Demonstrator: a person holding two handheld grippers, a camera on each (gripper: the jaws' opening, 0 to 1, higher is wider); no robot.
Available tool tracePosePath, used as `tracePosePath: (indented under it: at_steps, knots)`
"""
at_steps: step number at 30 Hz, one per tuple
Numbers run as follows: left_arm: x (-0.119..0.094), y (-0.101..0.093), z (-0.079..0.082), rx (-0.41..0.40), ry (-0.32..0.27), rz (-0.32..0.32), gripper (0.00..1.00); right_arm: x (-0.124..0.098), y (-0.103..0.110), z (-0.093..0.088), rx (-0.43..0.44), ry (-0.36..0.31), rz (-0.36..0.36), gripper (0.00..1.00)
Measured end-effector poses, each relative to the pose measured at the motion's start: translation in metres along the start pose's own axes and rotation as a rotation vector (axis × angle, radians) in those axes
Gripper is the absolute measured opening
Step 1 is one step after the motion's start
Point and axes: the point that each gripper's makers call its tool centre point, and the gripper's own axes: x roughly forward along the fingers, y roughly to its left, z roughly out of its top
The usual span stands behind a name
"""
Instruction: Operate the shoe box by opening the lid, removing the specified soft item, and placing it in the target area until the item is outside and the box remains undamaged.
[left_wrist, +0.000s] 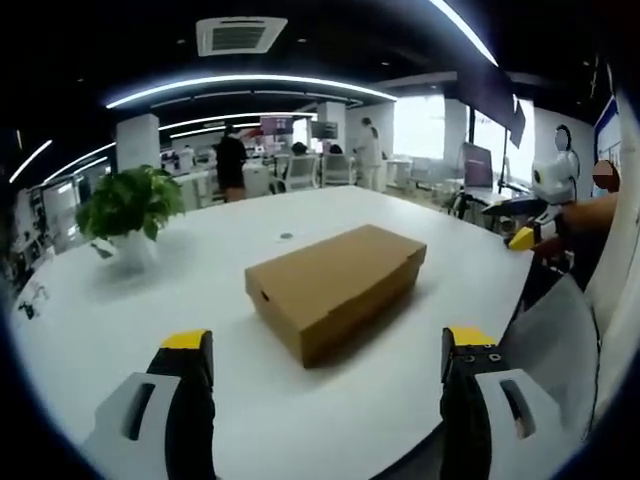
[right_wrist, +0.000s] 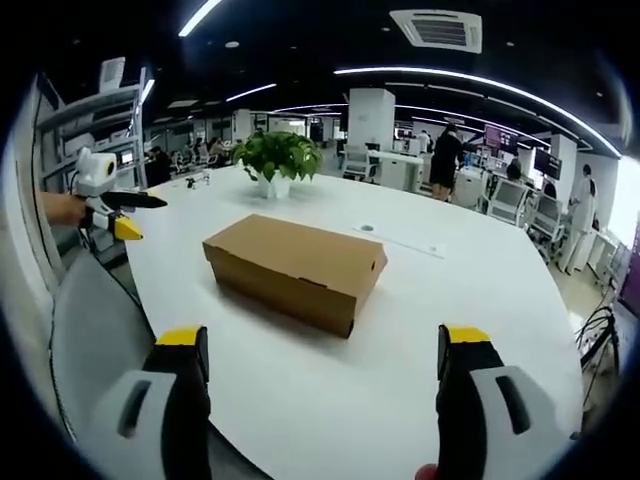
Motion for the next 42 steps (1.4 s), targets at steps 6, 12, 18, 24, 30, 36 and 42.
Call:
tracePosePath:
  at_steps: [6,12,18,24,30,36,42]
  knots:
    - [0.016,0.002,-0.006,-0.003,-0.003,-0.010,0.95,0.018,0.000,-0.002,-0.003,-0.001,0.019,0.88]
    - [0.029,0.005,-0.014,0.007,0.007,-0.024,0.95,0.034,0.001,-0.002,-0.011,-0.002,0.046,0.87]
    - [0.039,0.009,-0.024,0.012,0.025,-0.032,0.94,0.049,0.000,-0.004,-0.025,0.002,0.064,0.86]
    - [0.048,0.014,-0.029,0.014,0.032,-0.026,0.93,0.059,-0.002,-0.006,-0.043,0.009,0.078,0.84]
    - [0.061,0.016,-0.034,0.021,0.045,-0.019,0.91,0.072,-0.004,-0.010,-0.068,0.023,0.099,0.81]
    - [0.074,0.016,-0.034,0.023,0.042,-0.017,0.88,0.087,-0.006,-0.011,-0.068,0.024,0.110,0.76]
    - [0.085,0.017,-0.032,0.006,0.043,-0.013,0.84,0.102,-0.008,-0.012,-0.087,0.030,0.126,0.71]
